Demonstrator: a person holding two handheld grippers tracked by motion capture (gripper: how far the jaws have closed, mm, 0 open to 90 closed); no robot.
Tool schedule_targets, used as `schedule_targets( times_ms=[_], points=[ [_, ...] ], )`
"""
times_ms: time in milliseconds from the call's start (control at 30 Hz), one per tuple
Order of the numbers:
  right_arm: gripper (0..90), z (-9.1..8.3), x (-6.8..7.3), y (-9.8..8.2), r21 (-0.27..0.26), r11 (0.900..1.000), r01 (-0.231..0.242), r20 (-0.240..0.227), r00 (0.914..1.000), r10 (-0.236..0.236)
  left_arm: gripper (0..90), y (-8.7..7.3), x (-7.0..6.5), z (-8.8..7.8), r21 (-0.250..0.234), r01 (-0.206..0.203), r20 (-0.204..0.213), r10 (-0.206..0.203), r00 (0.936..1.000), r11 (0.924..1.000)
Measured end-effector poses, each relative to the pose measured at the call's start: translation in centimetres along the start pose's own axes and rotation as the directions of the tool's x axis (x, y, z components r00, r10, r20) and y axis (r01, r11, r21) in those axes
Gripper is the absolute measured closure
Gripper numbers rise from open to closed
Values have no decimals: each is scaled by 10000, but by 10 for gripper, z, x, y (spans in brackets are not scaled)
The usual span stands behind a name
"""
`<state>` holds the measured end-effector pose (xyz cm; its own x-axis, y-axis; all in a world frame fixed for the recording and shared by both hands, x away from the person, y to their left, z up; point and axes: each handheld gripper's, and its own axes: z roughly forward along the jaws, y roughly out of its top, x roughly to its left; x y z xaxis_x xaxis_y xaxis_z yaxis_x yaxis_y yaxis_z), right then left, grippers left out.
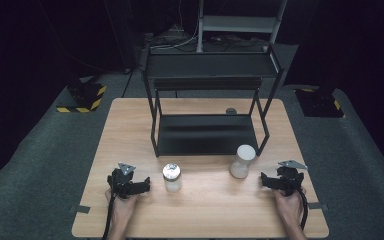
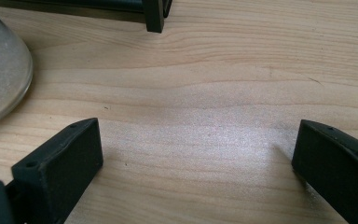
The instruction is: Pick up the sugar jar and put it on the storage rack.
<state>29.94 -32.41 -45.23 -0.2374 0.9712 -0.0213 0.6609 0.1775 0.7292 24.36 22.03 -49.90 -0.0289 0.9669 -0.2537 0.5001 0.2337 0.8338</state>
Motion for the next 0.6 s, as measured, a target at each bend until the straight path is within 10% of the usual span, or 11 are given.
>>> schedule_targets(
  times_ms=[300,600],
  points=[
    [6,0,0,0,1,10000,0,2,10000,0,0,-1,4,-4,117,-240,377,236,9990,9996],
    [0,1,0,1,14,10000,-21,-6,10000,21,1,-1,17,-27,157,-137,1985,103,9800,9998]
  ],
)
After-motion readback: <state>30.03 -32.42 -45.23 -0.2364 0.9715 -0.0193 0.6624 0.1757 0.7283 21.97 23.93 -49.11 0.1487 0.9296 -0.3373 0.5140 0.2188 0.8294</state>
